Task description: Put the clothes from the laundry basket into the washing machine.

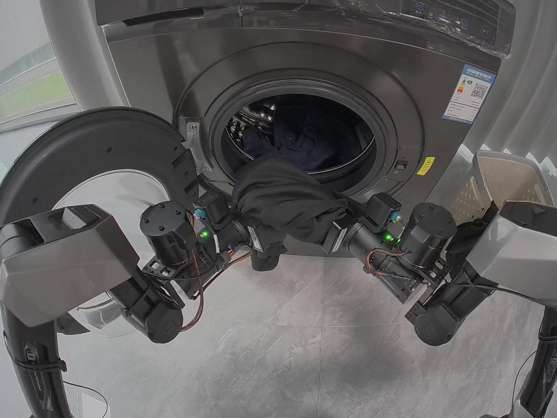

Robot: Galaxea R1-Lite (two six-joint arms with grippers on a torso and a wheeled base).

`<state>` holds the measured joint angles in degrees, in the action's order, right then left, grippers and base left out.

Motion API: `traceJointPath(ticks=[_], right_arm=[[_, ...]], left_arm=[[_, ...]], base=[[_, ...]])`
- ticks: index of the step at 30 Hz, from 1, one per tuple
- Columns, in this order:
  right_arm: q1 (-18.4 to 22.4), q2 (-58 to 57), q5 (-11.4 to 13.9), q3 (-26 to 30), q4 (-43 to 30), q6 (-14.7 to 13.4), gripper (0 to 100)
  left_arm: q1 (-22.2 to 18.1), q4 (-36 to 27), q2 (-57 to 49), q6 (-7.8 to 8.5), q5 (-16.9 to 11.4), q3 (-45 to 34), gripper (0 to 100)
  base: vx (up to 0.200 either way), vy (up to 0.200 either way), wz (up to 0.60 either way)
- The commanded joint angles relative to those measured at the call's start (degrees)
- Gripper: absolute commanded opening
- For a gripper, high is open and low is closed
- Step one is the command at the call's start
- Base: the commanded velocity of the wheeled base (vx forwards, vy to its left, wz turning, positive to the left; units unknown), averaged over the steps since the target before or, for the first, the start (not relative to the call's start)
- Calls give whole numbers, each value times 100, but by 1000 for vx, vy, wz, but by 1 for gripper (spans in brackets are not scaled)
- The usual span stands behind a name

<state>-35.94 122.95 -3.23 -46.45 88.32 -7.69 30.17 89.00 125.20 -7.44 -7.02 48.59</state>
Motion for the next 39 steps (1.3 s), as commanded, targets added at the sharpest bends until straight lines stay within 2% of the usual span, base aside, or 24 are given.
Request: traceJointPath(ticks=[1, 5, 8, 12, 13, 22, 23, 24, 27, 36, 39], right_arm=[[-19, -492, 68, 646, 1, 22, 100], [-89, -861, 244, 1498, -8, 136, 100], [-106, -1142, 604, 2447, -8, 374, 100], [-106, -1212, 675, 2992, -8, 470, 100], [-89, -1186, 675, 3019, -8, 470, 100], [131, -1168, 604, 3010, -8, 453, 100], [254, -1168, 613, 2957, 1, 462, 100], [509, -1168, 613, 2878, 1, 470, 100], [729, -1168, 631, 2896, 1, 470, 100], [693, -1098, 631, 2913, 1, 462, 100], [693, -1098, 631, 2922, 1, 462, 100]], left_arm=[[138, 12, -303, 76, 219, -377, 0], [270, -6, -663, 67, 500, -702, 0], [191, 3, -953, 76, 676, -1159, 0], [129, 12, -1402, -30, 667, -1880, 0], [138, 3, -1489, -83, 667, -2038, 0], [94, 12, -1727, -12, 632, -2715, 0], [94, 12, -1736, -56, 605, -2864, 0], [147, 21, -1700, -74, 465, -2943, 0], [156, 29, -1692, -65, 368, -2934, 0], [164, 21, -1656, -12, 351, -2961, 0], [156, 21, -1648, 32, 351, -2970, 0]], base=[[0, 0, 0], [0, 0, 0], [0, 0, 0], [0, 0, 0], [0, 0, 0], [0, 0, 0], [0, 0, 0], [0, 0, 0], [0, 0, 0], [0, 0, 0], [200, 0, 0]])
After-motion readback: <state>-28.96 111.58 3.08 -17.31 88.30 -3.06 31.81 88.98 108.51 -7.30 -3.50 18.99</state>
